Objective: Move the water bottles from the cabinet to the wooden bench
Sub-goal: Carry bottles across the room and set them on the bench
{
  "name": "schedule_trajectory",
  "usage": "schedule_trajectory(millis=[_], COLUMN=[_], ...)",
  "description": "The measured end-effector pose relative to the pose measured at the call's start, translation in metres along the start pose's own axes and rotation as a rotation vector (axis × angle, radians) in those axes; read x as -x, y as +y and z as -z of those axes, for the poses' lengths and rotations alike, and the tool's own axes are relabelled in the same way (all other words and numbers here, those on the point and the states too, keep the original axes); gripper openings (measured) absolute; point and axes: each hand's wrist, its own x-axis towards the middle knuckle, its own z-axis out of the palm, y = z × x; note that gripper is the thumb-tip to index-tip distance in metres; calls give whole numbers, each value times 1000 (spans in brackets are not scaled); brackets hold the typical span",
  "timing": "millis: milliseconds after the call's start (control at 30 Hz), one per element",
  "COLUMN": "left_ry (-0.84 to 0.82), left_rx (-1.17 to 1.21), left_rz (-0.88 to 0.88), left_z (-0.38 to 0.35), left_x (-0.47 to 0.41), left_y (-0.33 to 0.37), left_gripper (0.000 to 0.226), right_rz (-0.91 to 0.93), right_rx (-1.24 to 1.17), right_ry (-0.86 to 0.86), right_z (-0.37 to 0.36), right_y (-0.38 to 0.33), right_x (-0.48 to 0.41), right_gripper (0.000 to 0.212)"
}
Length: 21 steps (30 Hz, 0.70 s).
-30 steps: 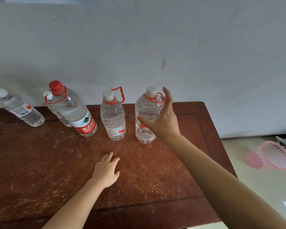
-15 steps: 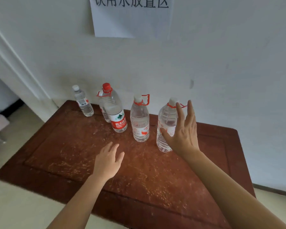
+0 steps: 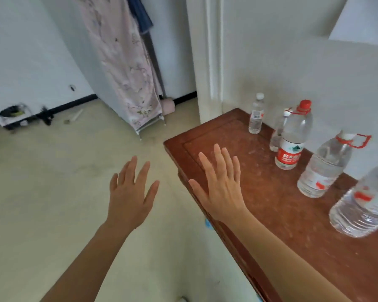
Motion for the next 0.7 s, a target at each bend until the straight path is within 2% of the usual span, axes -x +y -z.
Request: schedule_trajectory(millis=[200,333,467,700], left_ry=[199,297,286,296], left_rx=[-38,-108,-248,-405], left_rz=[235,376,533,774], left_z=[72,121,178,234], left_x=[48,104,161,225], left_y=[-140,-260,-395,-555], left_gripper=[66,66,67,67], right_rz=[219,425,581,797], right_rx=[-128,-200,-303,-394], right_ry=[17,27,12,-74], right_z=[-40,-95,-147,-216], right_y=[-157,-311,-482,-677], right_x=[-63,-94,-109,-114], right_gripper=[67,69,68,71])
